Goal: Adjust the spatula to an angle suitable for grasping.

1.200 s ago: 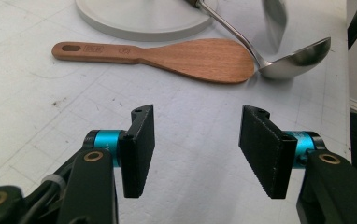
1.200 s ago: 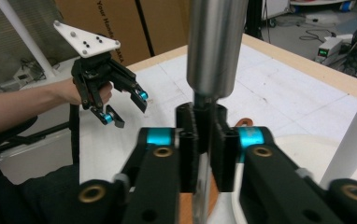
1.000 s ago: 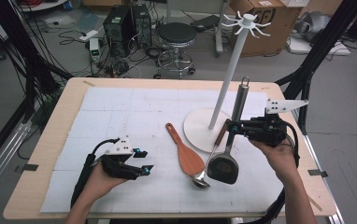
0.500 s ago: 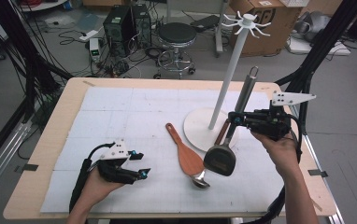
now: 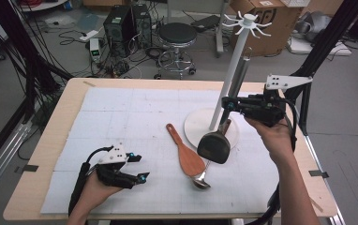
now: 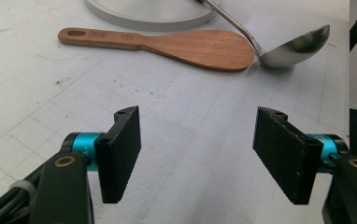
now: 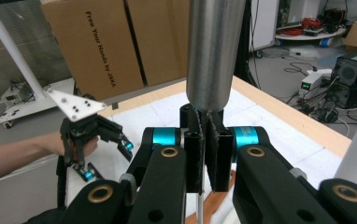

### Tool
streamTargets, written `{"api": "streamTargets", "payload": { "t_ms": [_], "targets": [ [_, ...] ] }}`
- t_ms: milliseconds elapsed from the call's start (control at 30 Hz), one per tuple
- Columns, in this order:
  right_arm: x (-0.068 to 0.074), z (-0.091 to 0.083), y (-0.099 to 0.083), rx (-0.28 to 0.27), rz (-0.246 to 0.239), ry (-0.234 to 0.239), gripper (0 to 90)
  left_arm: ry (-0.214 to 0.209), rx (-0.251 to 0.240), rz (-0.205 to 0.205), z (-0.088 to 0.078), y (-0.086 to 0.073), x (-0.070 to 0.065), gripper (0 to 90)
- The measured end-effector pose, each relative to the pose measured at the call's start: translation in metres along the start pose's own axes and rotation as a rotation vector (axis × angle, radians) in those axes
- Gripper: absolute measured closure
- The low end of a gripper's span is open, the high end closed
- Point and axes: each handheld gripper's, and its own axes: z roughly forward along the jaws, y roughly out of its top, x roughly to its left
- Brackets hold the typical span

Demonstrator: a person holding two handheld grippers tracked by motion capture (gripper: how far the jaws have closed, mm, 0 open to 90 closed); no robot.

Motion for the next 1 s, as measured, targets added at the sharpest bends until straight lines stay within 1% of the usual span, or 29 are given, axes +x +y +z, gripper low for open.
{"api": "streamTargets", "payload": {
  "t_ms": [167,200,333,400,567,633,700,733,800,1000],
  "targets": [
    [-0.001,0.009,0.01,0.008,0.003,-0.003,87.2,0.002,-0.008,-0.014,-0.002,-0.002,0.002,31.7],
    [-0.002,0.011,0.012,0.008,0.001,-0.006,87.1,0.003,-0.003,-0.008,-0.003,-0.003,0.002,31.5],
    [-0.004,0.016,0.018,0.009,0.007,-0.017,87.1,0.003,-0.008,-0.009,-0.004,-0.003,0.003,31.4],
    [-0.006,0.018,0.021,0.009,0.013,-0.019,87.1,0.008,-0.011,-0.015,-0.004,-0.004,0.003,31.4],
    [-0.01,0.024,0.03,0.02,0.026,-0.032,87.1,0.004,-0.012,-0.009,-0.004,-0.004,0.003,31.1],
    [-0.013,0.026,0.031,0.019,0.029,-0.043,87.1,0.005,-0.015,-0.018,-0.004,-0.005,0.003,31.0],
    [-0.015,0.027,0.03,0.015,0.047,-0.053,87.1,0.005,-0.016,-0.011,-0.005,-0.005,0.004,31.0],
    [-0.016,0.027,0.03,0.015,0.052,-0.057,87.1,0.006,-0.02,-0.019,-0.006,-0.005,0.004,31.0],
    [-0.019,0.027,0.028,0.015,0.06,-0.068,87.0,0.006,-0.018,-0.012,-0.007,-0.006,0.004,31.0],
    [-0.025,0.029,0.026,0.022,0.069,-0.11,86.9,0.005,-0.017,-0.014,-0.006,-0.006,0.004,31.0]
  ]
}}
